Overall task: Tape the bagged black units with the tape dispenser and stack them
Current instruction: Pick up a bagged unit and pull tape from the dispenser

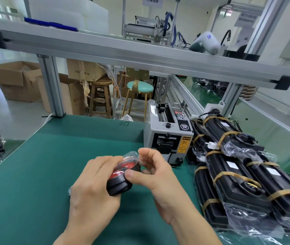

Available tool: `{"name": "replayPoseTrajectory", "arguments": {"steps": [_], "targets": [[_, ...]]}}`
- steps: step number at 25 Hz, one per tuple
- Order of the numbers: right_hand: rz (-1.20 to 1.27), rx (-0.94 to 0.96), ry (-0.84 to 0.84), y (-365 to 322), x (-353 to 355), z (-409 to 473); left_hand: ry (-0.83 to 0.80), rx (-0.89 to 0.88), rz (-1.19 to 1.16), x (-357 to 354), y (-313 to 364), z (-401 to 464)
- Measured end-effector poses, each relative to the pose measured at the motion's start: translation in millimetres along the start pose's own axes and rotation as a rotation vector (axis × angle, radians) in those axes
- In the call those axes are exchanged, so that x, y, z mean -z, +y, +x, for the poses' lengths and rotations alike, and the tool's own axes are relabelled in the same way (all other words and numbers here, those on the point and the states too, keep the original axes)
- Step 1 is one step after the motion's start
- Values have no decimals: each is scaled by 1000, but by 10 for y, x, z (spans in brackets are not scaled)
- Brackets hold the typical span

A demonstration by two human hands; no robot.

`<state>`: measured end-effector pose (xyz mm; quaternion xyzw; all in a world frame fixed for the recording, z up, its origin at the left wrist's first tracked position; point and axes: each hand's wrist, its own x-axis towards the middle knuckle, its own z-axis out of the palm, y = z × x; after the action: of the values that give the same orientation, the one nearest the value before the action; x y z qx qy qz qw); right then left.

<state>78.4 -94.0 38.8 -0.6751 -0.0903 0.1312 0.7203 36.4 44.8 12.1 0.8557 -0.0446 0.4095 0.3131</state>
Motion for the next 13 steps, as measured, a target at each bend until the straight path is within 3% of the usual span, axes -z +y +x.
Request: {"name": "replayPoseTrajectory", "arguments": {"steps": [2, 5, 7, 10, 13], "targets": [[83, -30, 8, -7, 103, 73, 33, 27, -79, 18, -6, -25], [-17, 82, 117, -3, 323, 121, 45, 172, -303, 93, -34, -15], [-15, 138, -16, -21, 461, 118, 83, 295, -473, 97, -94, 13], [-447, 135, -305, 7, 430, 110, 177, 500, -940, 30, -187, 19], [-644, 242, -213, 28, 300, 183, 152, 581, -1117, -20, -230, -75]]}}
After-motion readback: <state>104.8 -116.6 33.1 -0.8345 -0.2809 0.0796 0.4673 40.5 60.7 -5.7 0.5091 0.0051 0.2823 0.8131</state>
